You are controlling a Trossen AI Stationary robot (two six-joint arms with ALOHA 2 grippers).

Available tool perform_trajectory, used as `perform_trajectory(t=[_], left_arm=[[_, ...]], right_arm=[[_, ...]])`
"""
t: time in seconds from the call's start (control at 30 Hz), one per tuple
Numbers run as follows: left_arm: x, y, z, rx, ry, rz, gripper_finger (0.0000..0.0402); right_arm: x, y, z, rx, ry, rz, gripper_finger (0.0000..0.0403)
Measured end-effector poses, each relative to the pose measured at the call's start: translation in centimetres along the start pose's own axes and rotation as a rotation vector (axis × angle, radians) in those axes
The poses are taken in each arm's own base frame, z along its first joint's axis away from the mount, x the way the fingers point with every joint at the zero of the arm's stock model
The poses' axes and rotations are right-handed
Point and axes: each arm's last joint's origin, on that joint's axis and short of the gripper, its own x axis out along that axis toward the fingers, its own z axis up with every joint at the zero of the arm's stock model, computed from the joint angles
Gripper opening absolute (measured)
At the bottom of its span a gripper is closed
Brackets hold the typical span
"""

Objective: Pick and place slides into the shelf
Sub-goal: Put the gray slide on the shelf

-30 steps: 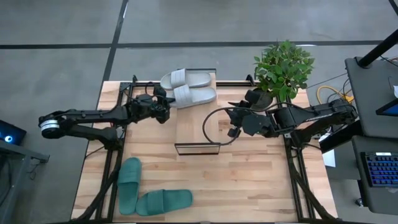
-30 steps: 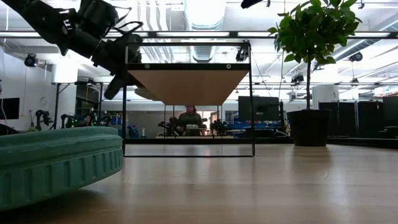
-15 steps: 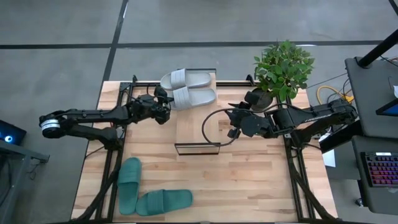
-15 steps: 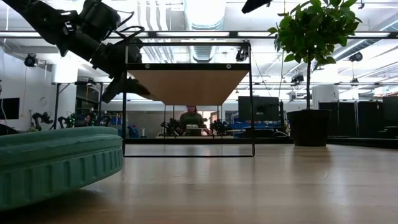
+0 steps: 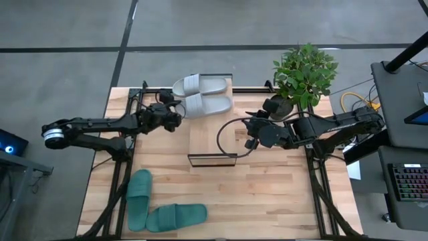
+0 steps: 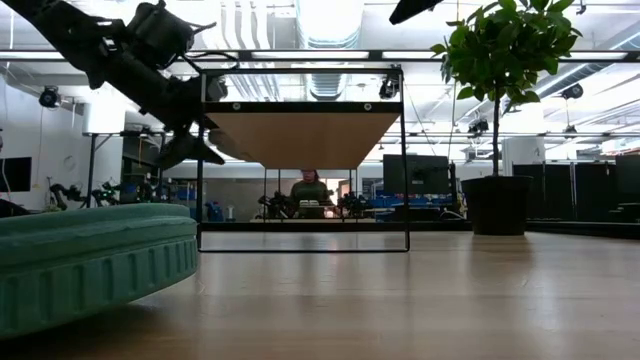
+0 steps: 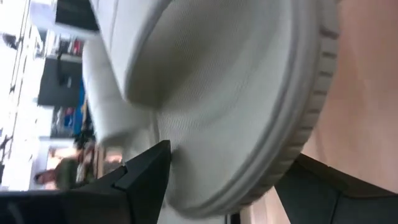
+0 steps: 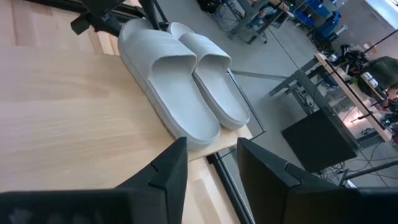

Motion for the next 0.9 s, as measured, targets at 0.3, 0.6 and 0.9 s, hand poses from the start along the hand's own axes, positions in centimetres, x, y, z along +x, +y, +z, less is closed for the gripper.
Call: perform_trajectory(t=[0.3,0.6,0.9], left_arm=[[-0.4,0.2,0.2,0.004,0.024,0.018,0.0248],[-0.9,1.0,0.4,-0.011,0.005,0.047,0.0248],[-1.9,1.5,-0.2,-0.022,0.080,0.108,0.0248]], right_arm=[[0.0,0.0,-0.1,-0.016,0.005,0.000,0.0126],[0.0,0.0,-0.1,-0.016,0.005,0.000,0.0130],[0.0,0.0,-0.1,-0.027,0.005,0.000,0.0124]])
